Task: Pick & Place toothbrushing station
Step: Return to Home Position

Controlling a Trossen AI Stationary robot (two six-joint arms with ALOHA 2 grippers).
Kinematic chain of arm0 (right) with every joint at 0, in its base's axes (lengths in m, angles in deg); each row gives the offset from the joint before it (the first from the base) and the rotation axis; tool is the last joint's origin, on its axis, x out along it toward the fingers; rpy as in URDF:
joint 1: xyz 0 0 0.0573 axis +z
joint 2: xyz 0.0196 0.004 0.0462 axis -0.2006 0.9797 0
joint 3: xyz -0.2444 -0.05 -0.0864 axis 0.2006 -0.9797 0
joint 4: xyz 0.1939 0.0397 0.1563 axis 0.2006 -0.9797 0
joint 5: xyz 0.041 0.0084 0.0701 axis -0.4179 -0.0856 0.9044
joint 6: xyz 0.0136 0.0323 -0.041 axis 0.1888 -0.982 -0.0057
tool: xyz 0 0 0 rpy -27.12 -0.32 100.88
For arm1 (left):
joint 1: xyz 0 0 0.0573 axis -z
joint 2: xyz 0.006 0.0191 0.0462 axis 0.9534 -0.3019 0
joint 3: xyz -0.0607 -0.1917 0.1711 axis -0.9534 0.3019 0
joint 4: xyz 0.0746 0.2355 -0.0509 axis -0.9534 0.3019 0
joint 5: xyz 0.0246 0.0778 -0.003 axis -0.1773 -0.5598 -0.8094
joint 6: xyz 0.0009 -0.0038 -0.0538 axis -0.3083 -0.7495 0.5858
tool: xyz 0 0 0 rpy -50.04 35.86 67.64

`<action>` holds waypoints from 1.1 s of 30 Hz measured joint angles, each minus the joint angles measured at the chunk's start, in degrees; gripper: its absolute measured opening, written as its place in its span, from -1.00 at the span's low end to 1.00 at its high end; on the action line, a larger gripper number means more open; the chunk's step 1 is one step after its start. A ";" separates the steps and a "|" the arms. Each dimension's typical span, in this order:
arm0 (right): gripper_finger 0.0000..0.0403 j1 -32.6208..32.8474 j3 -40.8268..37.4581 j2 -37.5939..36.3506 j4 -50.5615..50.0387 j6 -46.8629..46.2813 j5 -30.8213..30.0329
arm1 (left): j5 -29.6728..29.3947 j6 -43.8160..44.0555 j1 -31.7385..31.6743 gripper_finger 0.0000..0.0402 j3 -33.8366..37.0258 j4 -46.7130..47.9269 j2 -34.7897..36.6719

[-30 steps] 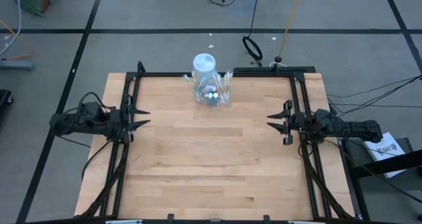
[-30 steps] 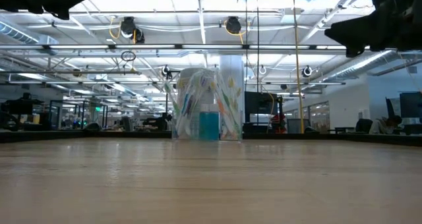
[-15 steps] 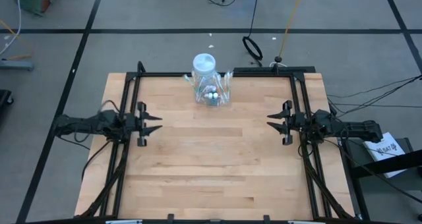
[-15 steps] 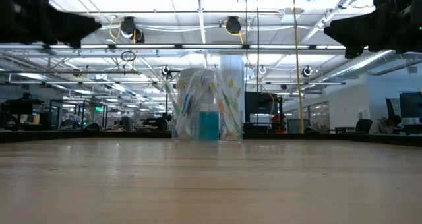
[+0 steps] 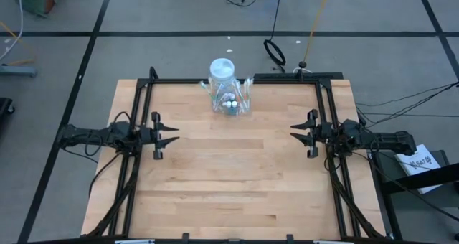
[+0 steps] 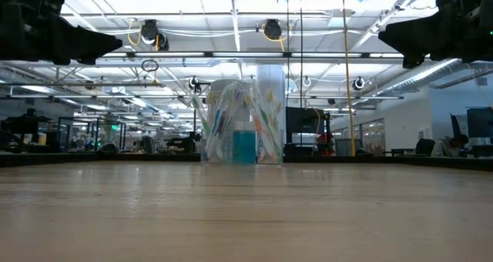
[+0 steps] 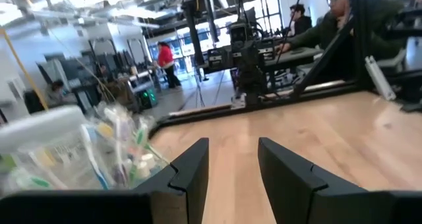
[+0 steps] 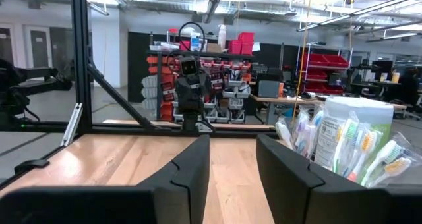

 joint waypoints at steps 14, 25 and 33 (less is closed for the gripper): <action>-0.42 0.00 -0.07 0.00 0.00 0.09 0.01 | -0.02 -3.27 0.00 -0.31 0.00 -0.16 0.00; -0.42 0.00 -0.07 0.00 -0.02 0.09 0.01 | -0.02 -3.40 0.00 -0.31 0.00 -0.16 0.00; -0.42 0.00 -0.09 0.00 0.00 0.09 -0.01 | -0.02 -3.38 0.00 -0.31 0.00 -0.16 0.00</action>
